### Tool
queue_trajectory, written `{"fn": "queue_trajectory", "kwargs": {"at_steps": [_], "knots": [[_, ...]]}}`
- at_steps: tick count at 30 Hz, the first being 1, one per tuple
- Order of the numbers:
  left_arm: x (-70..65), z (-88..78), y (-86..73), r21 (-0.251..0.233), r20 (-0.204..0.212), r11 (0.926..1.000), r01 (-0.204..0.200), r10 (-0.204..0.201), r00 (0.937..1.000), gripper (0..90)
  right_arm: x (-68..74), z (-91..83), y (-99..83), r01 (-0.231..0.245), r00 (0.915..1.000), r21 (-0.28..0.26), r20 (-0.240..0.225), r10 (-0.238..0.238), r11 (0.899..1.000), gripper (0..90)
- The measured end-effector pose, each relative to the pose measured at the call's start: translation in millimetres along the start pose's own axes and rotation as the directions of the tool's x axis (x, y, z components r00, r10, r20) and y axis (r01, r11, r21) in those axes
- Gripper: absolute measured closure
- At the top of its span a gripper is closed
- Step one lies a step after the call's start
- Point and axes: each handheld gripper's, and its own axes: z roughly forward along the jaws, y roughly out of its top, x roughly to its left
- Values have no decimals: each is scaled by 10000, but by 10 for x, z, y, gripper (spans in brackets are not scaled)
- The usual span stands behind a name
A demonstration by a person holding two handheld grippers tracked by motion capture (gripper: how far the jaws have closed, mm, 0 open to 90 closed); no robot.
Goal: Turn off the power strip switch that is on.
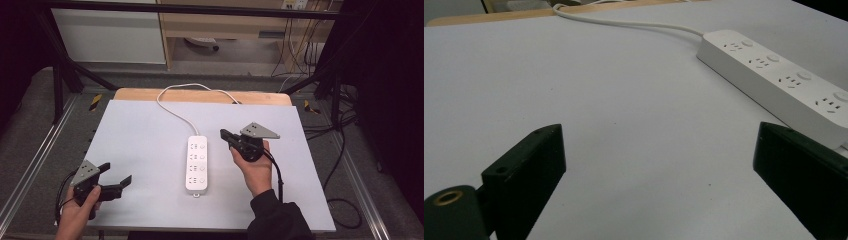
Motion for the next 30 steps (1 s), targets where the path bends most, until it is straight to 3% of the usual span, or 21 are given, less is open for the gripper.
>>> {"fn": "queue_trajectory", "kwargs": {"at_steps": [30], "knots": [[6,0,-3,13,-15,10000,11,-11,10000,68,101,292,-170,156,9990,829,-430,-121,9964,900]]}}
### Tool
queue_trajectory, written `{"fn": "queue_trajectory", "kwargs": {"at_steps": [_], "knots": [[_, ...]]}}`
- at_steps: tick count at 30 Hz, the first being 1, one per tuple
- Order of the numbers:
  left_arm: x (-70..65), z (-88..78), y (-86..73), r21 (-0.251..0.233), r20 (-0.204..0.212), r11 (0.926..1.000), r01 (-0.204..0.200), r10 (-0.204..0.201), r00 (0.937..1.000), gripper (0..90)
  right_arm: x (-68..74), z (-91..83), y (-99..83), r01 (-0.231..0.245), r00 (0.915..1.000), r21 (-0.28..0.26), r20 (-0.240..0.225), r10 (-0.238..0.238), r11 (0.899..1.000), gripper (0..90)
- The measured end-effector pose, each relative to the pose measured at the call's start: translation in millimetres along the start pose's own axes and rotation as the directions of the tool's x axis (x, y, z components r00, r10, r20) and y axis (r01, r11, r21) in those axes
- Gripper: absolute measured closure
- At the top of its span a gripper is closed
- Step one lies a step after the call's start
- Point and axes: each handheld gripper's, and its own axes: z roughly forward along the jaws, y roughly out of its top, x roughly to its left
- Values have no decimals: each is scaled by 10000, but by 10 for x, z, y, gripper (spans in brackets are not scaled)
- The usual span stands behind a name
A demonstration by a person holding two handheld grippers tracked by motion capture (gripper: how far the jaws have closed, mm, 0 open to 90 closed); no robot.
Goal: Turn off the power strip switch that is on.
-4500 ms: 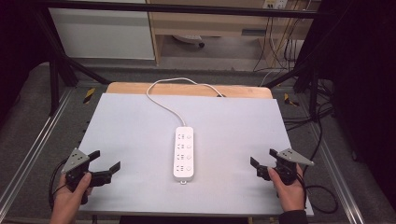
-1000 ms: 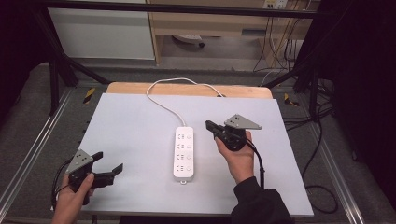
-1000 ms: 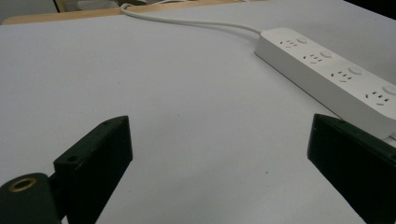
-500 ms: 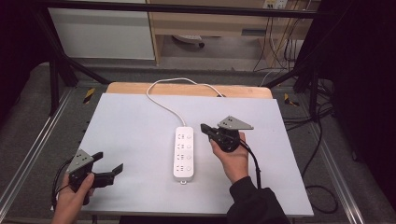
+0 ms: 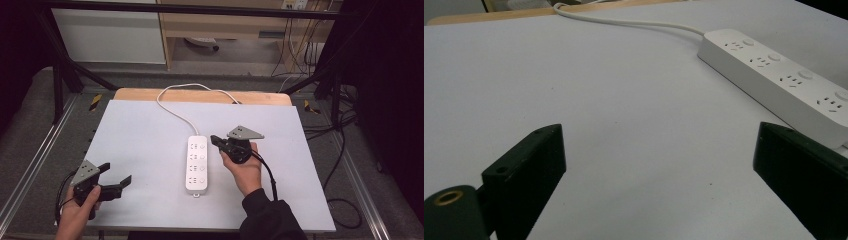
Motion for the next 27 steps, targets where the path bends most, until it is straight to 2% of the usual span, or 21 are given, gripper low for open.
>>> {"fn": "queue_trajectory", "kwargs": {"at_steps": [27], "knots": [[4,0,-1,7,-20,10000,-1,1,10000,68,46,155,-164,-105,9997,576,-198,116,9983,900]]}}
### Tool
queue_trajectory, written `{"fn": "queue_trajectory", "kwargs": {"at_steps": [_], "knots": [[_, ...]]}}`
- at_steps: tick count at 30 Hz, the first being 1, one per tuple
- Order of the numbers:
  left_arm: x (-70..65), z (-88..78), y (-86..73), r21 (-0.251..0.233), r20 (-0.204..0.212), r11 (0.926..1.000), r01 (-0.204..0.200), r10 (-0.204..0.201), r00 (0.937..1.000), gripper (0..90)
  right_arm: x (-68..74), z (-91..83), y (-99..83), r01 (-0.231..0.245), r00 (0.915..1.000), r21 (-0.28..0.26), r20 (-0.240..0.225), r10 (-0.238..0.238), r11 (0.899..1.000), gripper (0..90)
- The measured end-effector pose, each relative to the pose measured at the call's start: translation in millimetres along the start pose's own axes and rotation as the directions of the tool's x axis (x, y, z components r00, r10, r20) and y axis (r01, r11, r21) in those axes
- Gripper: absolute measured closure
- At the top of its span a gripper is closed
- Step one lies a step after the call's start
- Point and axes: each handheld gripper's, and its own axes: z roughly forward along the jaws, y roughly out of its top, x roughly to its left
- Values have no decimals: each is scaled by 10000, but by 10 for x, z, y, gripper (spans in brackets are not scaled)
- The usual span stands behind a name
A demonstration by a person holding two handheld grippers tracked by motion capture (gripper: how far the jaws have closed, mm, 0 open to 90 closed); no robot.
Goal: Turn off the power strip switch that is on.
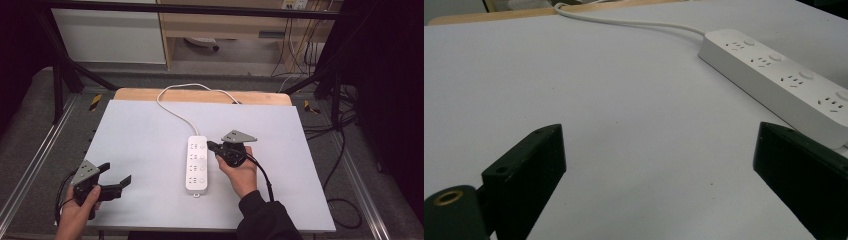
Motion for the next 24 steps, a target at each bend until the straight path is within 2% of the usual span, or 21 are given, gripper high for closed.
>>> {"fn": "queue_trajectory", "kwargs": {"at_steps": [24], "knots": [[3,5,-1,32,-1,10000,-7,7,10000,68,36,115,-110,-104,9999,395,-97,108,9992,900]]}}
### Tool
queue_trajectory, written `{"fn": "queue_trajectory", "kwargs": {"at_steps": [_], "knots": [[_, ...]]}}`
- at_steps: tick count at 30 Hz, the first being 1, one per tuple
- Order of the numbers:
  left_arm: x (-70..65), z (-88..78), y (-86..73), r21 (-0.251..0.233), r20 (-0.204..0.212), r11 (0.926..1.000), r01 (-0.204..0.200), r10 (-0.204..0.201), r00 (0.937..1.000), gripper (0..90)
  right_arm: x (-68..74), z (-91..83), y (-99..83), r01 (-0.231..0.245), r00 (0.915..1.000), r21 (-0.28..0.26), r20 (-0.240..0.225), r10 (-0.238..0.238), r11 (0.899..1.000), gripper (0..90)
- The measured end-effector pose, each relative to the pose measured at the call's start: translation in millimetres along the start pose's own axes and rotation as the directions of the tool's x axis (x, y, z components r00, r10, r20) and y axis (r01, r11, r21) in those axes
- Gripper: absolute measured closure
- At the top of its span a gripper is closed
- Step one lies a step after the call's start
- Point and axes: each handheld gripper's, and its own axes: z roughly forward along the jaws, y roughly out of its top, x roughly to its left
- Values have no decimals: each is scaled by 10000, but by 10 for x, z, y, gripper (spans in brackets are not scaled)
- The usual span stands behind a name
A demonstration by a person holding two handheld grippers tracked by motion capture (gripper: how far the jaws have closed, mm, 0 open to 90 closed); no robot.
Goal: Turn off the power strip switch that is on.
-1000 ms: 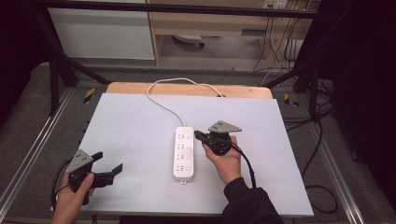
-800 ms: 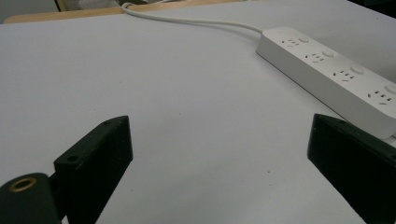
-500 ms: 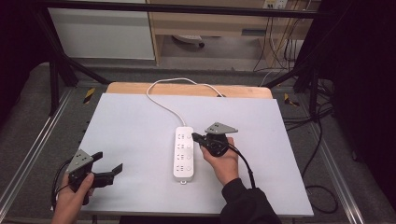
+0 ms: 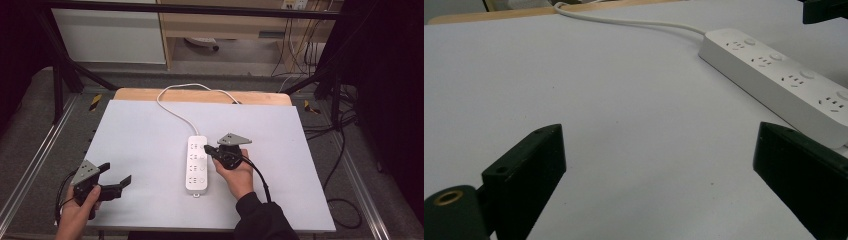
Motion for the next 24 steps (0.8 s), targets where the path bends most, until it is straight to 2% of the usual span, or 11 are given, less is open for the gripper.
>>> {"fn": "queue_trajectory", "kwargs": {"at_steps": [24], "knots": [[2,-3,-1,-22,-6,10000,33,-33,10000,68,39,55,-79,-155,9998,185,-95,156,9997,900]]}}
